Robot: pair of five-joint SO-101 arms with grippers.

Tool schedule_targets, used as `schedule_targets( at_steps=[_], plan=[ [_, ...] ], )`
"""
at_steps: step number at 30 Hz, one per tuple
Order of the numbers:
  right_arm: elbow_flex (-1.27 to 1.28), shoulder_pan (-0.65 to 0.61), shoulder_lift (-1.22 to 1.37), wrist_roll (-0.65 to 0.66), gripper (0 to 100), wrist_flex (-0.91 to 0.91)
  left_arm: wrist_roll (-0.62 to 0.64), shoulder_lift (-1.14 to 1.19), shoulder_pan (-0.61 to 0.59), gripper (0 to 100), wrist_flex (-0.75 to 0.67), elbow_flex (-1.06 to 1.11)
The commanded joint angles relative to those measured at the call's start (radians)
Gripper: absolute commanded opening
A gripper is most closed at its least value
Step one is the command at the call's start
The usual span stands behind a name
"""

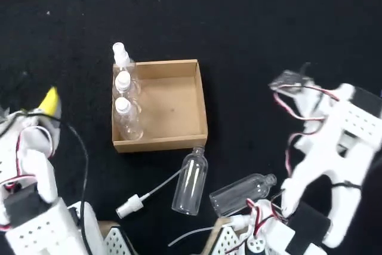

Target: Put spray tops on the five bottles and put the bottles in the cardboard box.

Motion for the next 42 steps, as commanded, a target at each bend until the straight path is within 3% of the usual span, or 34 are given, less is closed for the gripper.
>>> schedule_targets(
  at_steps=[1,6,11,15,20,26,30,42],
  plan=[
    [-0.01,0.158,-0.047,-0.009,24.8,-0.098,-0.106,0.071,0.252,31,0.114,-0.409],
    [0.038,0.295,-0.047,-0.015,24.8,-0.143,-0.173,0.313,0.575,31,0.267,-0.742],
    [0.071,0.385,-0.047,-0.229,24.7,-0.212,-0.201,0.583,0.931,31,0.445,-0.952],
    [0.071,0.448,-0.047,-0.351,24.0,-0.25,-0.299,0.764,1.182,31,0.525,-0.983],
    [0.053,0.528,-0.045,-0.367,17.2,-0.255,-0.376,0.961,1.388,31,0.546,-0.892],
    [-0.016,0.643,-0.033,-0.339,19.4,-0.295,-0.368,1.083,1.484,31,0.255,-0.627],
    [-0.054,0.68,0.053,-0.275,19.4,-0.295,-0.285,1.096,1.511,31,0.077,-0.501],
    [-0.335,0.732,0.372,-0.27,19.4,-0.206,-0.155,1.297,1.563,31,-0.017,-0.509]
  ],
)
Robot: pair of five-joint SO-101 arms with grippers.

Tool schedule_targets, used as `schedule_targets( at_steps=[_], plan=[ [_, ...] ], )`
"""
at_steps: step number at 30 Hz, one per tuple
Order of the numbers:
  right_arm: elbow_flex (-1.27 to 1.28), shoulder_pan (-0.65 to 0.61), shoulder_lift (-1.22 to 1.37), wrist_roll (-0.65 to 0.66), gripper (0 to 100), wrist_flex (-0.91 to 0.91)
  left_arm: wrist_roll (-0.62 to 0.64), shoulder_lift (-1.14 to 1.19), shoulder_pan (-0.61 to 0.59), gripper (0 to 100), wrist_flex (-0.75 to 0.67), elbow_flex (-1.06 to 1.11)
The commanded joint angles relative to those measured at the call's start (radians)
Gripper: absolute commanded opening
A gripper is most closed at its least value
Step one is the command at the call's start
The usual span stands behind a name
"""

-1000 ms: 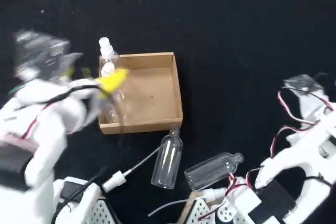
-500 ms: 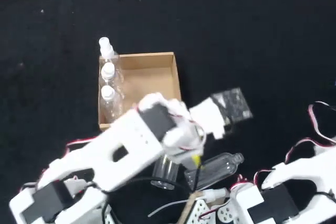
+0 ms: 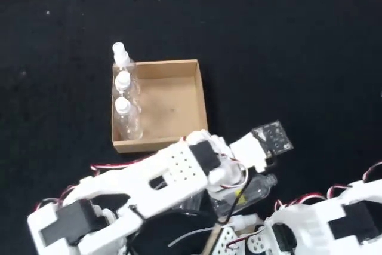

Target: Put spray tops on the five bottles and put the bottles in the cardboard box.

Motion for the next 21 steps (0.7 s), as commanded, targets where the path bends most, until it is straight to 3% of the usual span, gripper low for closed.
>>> schedule_targets(
  at_steps=[1,16,21],
  plan=[
    [-0.148,0.018,0.056,0.011,19.4,0.071,0.041,0.114,0.019,31,-0.038,-0.036],
    [-0.219,0.02,0.134,0.011,19.8,0.081,0.04,0.241,0.042,30,-0.103,-0.039],
    [-0.219,0.02,0.134,0.011,19.8,0.077,0.038,0.233,0.074,14,-0.1,-0.042]
  ],
)
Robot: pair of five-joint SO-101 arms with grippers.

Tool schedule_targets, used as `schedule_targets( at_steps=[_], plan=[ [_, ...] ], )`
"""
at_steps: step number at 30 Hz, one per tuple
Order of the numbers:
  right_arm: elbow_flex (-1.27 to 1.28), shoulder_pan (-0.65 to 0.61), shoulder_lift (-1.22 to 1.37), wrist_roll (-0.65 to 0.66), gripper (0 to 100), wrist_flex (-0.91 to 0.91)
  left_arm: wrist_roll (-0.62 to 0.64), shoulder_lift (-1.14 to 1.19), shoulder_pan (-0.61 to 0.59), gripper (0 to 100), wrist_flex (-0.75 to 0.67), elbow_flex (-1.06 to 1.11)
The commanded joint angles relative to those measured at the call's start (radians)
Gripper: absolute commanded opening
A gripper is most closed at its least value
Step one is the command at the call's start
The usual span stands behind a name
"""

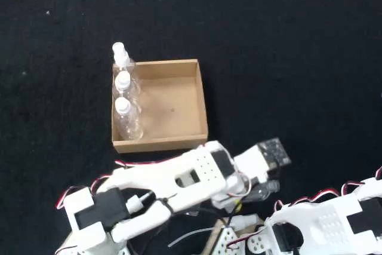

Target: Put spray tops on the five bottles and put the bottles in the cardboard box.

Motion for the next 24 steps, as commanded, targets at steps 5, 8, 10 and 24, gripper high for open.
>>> schedule_targets(
  at_steps=[5,8,10,24],
  plan=[
    [-0.054,0.017,-0.002,0.009,19.8,0.002,0.003,-0.025,0.039,10,0.034,-0.067],
    [-0.051,0.011,-0.002,0.009,19.8,0.002,0.002,-0.075,0.013,10,0.121,-0.134],
    [-0.05,0.009,-0.002,0.009,19.8,0.003,0.002,-0.138,-0.025,10,0.193,-0.2],
    [-0.05,-0.094,-0.012,0.005,19.8,0.052,-0.078,-0.621,-0.361,10,0.522,-0.634]
  ],
)
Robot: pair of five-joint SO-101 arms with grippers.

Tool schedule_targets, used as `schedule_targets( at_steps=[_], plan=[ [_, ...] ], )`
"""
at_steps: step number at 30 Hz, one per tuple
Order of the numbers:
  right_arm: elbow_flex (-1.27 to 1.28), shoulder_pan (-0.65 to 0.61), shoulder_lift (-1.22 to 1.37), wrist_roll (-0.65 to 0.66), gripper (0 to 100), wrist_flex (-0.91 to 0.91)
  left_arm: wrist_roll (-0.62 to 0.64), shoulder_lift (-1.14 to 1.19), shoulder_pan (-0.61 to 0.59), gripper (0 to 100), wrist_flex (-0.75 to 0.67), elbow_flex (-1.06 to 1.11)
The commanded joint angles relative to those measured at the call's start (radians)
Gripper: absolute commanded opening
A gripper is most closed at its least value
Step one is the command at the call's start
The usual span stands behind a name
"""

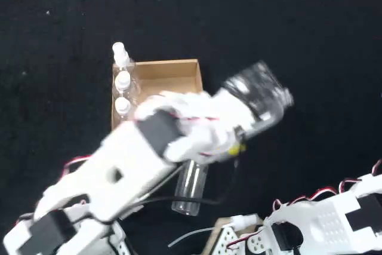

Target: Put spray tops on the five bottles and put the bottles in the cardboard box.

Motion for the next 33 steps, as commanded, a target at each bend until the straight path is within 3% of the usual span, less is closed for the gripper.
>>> schedule_targets(
  at_steps=[1,5,12,20,23,33],
  plan=[
    [-0.051,-0.055,-0.012,0.005,19.8,0.063,0.011,-0.163,-0.17,10,0.072,-0.22],
    [-0.044,-0.13,-0.044,0.005,19.9,0.126,0.114,-0.222,-0.335,10,0.152,-0.367],
    [0.104,-0.33,-0.395,-0.08,19.9,0.166,0.126,-0.302,-0.696,10,0.264,-0.492],
    [0.295,-0.911,-0.855,-0.241,19.4,0.261,0.126,-0.305,-1.156,10,0.367,-0.479],
    [0.291,-1.166,-0.891,-0.281,19.4,0.327,0.126,-0.296,-1.303,10,0.365,-0.407],
    [0.288,-1.728,-0.816,-0.307,19.4,0.327,0.124,-0.304,-1.63,10,0.152,-0.019]
  ],
)
